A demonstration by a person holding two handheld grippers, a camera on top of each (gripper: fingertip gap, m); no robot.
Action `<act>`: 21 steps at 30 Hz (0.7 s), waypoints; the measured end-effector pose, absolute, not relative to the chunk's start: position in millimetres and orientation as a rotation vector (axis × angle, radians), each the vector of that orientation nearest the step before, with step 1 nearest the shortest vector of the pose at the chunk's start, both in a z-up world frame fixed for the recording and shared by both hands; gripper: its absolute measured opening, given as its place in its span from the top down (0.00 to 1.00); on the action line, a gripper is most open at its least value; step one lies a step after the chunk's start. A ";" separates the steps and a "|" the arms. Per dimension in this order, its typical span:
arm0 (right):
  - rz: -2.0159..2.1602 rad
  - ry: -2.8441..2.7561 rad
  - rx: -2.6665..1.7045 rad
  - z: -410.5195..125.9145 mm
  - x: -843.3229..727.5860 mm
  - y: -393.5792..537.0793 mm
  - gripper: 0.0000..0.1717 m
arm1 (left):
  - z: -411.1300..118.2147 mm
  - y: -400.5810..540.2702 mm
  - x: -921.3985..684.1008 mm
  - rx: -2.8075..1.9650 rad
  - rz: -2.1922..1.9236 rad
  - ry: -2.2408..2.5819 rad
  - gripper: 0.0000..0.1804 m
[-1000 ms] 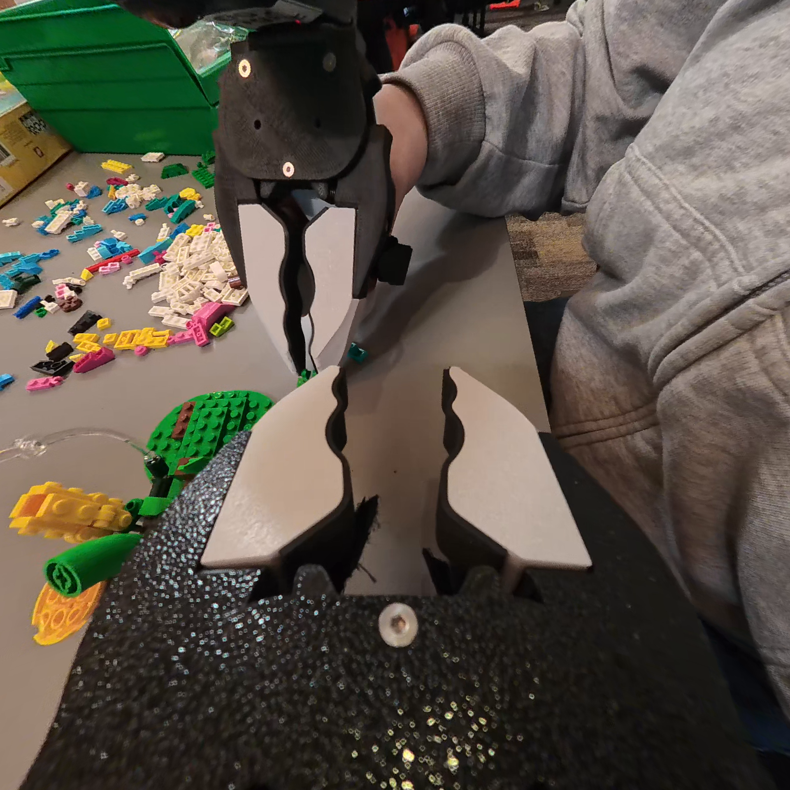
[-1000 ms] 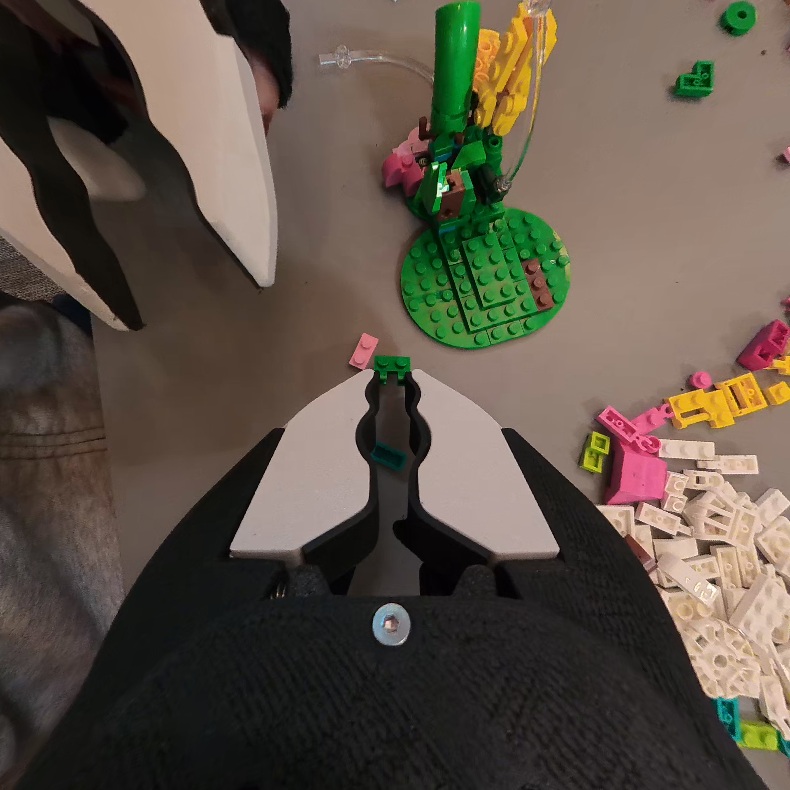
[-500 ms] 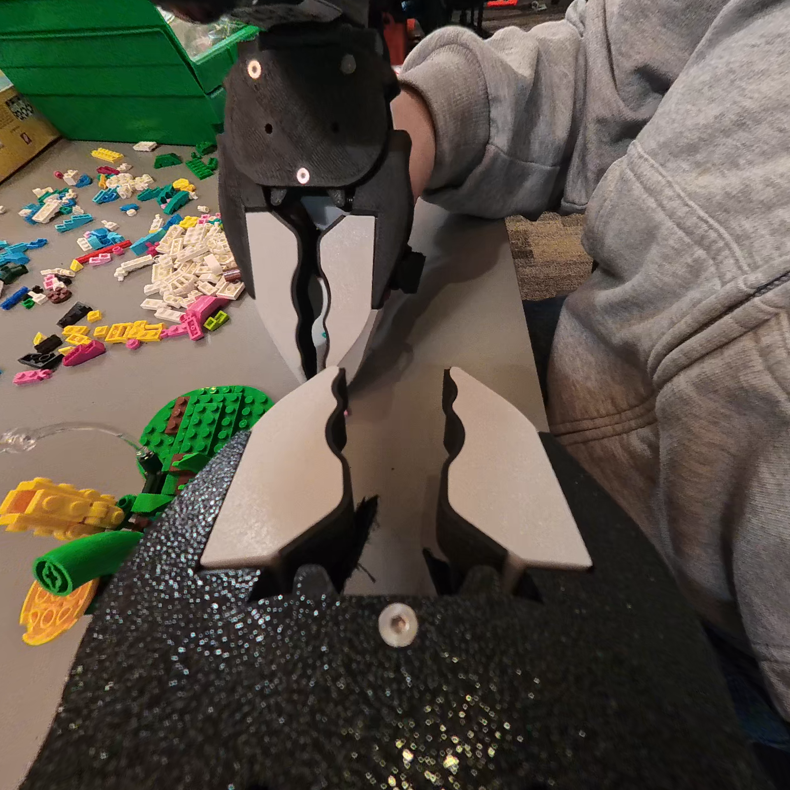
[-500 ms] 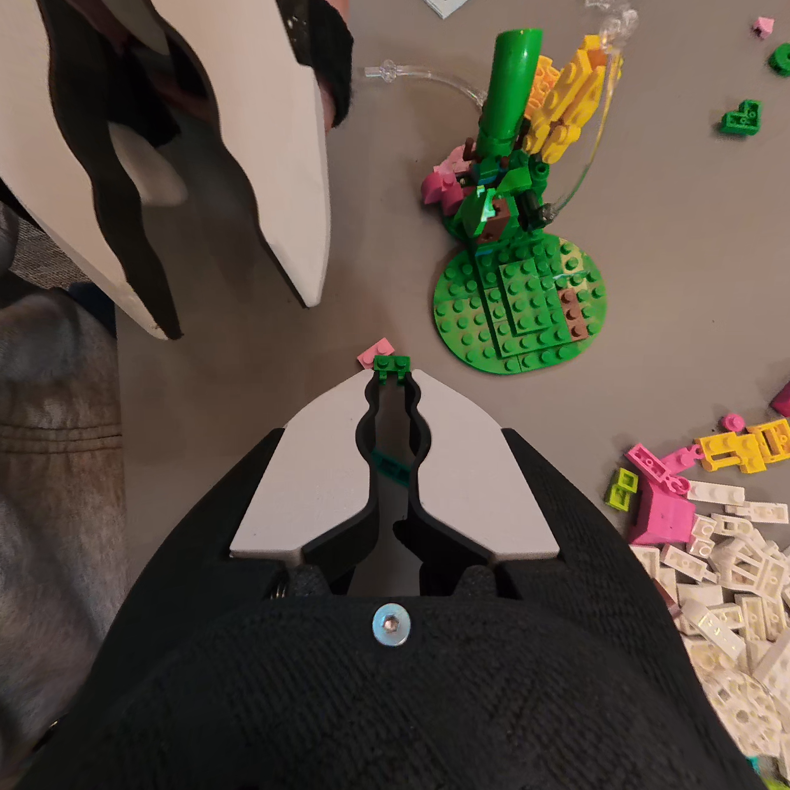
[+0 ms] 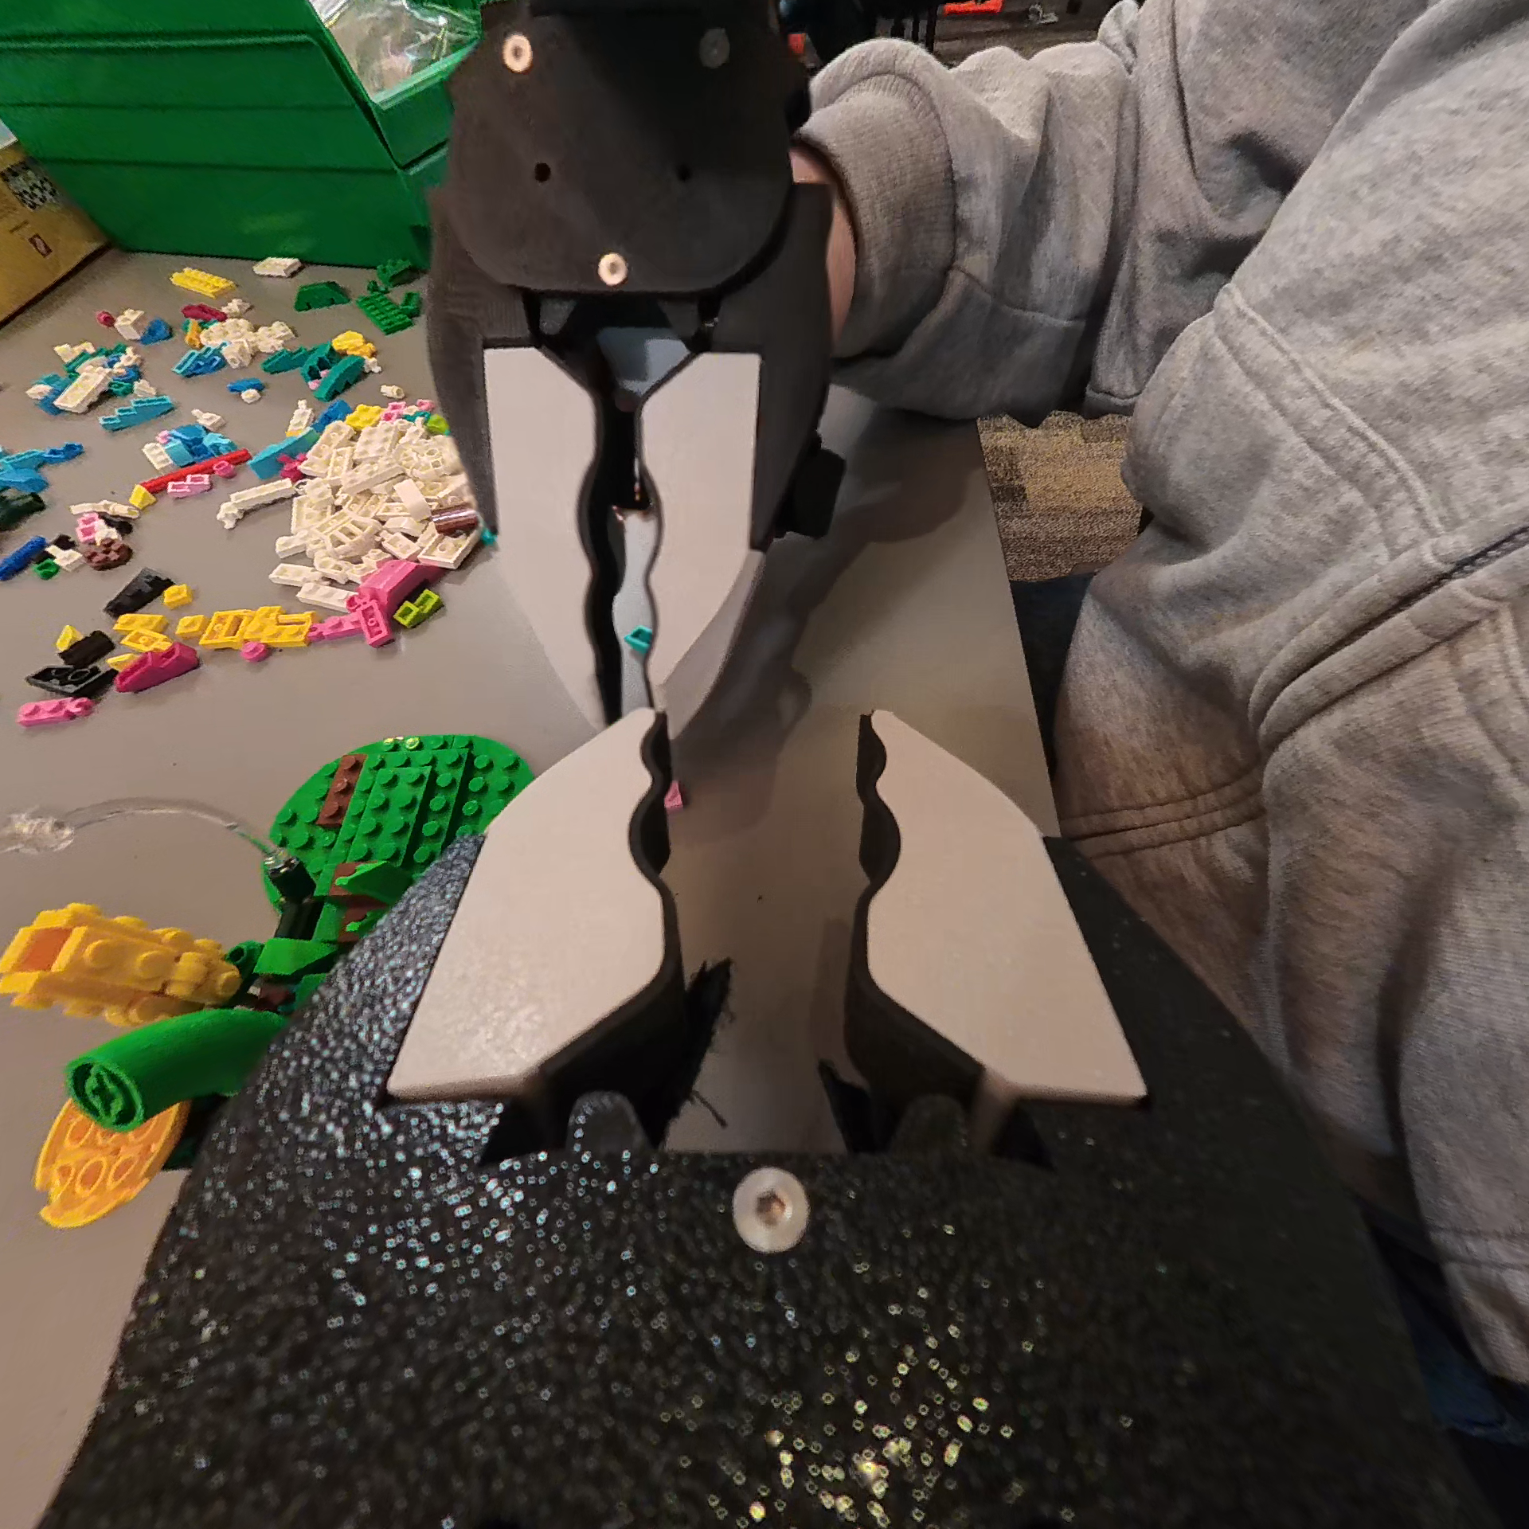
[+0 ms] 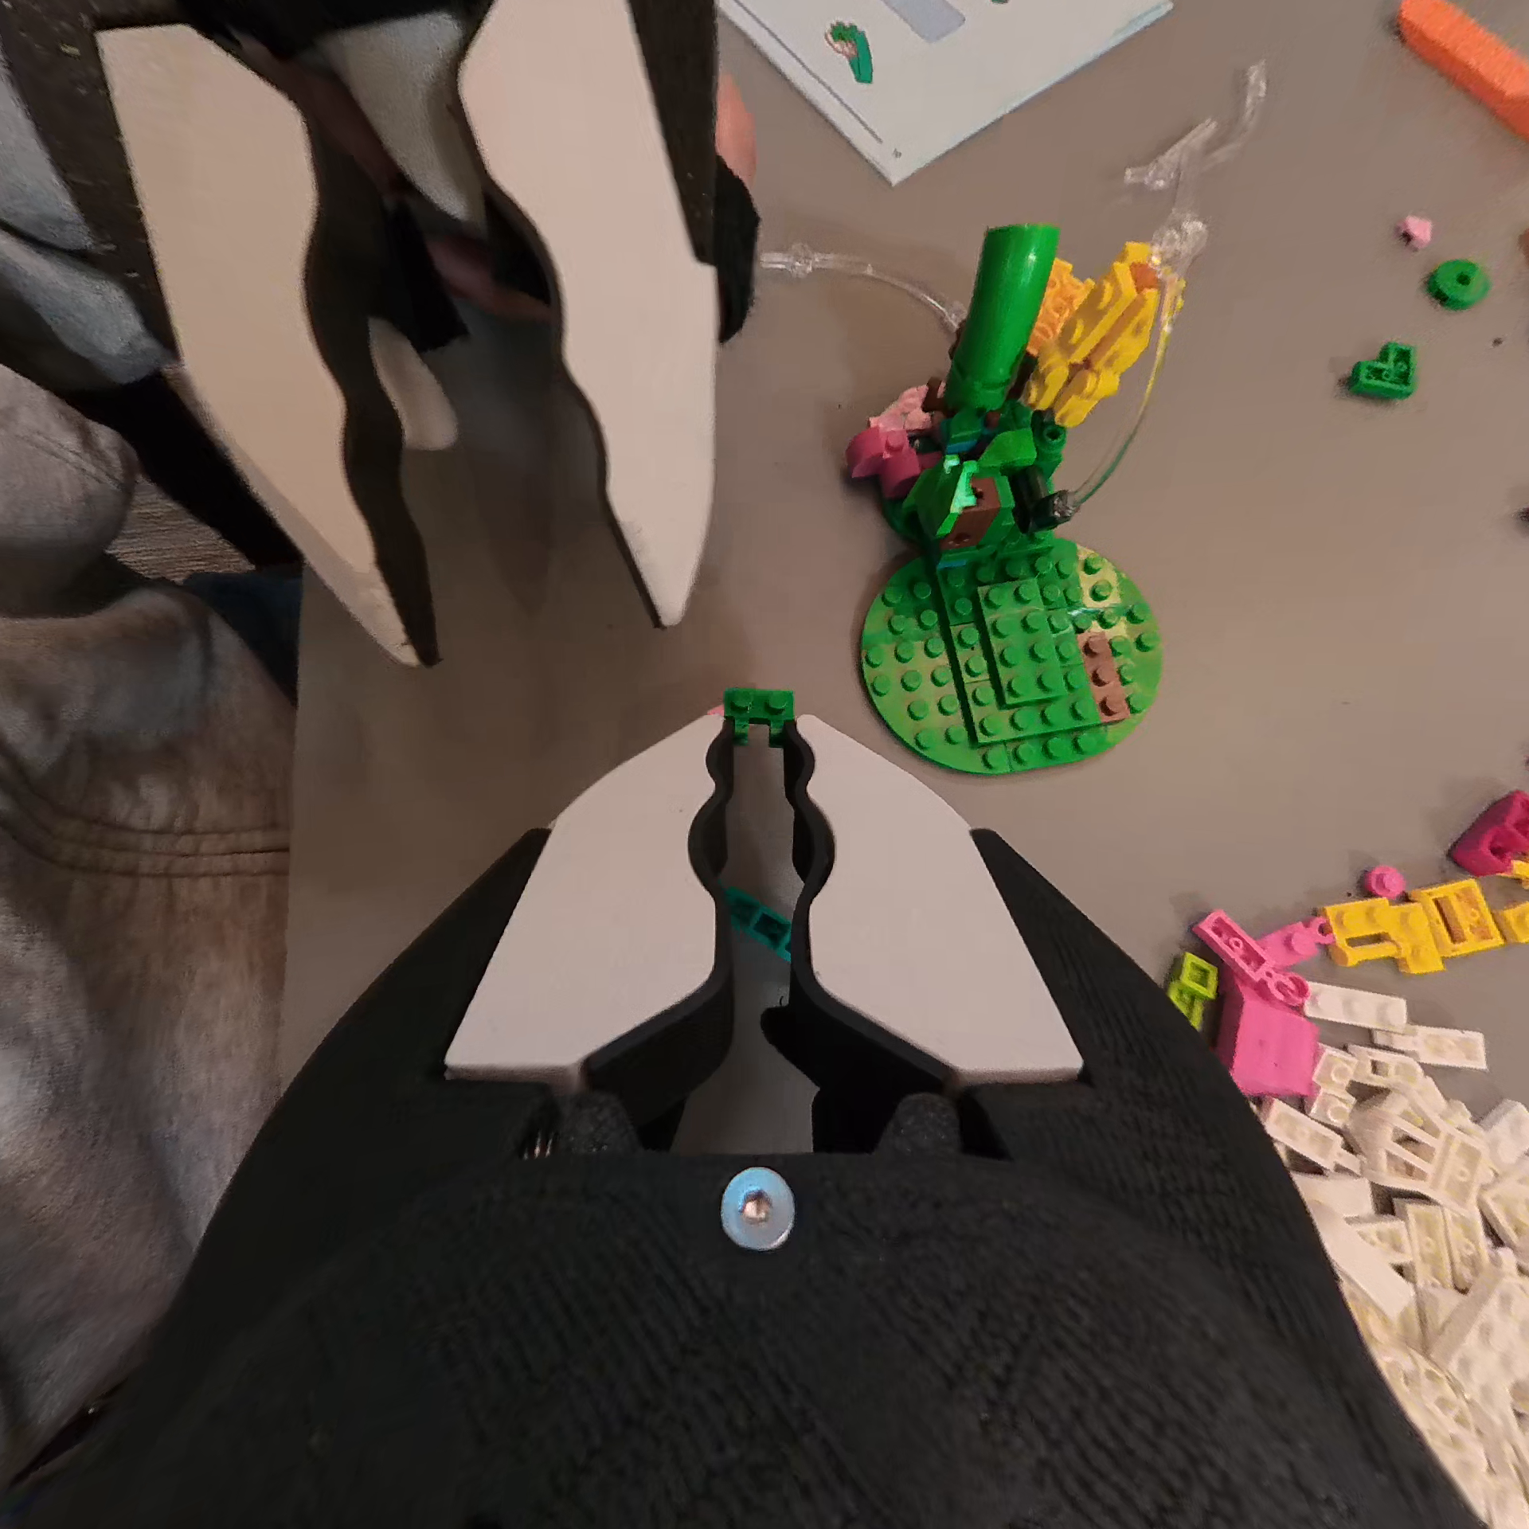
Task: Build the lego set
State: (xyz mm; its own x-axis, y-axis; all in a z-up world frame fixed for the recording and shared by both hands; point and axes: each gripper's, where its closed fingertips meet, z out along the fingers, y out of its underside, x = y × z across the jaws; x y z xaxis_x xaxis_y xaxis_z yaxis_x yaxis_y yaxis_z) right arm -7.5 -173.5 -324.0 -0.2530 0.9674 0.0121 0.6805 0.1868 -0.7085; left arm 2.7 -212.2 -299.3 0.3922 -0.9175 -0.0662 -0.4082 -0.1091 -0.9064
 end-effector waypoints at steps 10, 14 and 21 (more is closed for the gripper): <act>0.818 -2.176 -1.400 -334.4 -5.2 -203.6 0.94 | -292.8 -215.2 0.1 -1.711 -0.744 1.136 0.74; 0.810 -2.199 -1.363 -337.2 -6.7 -209.9 0.94 | -294.6 -215.0 0.2 -1.719 -0.751 1.136 0.74; 0.785 -2.219 -1.313 -342.2 -9.1 -214.6 0.94 | -297.6 -215.5 0.2 -1.731 -0.757 1.143 0.73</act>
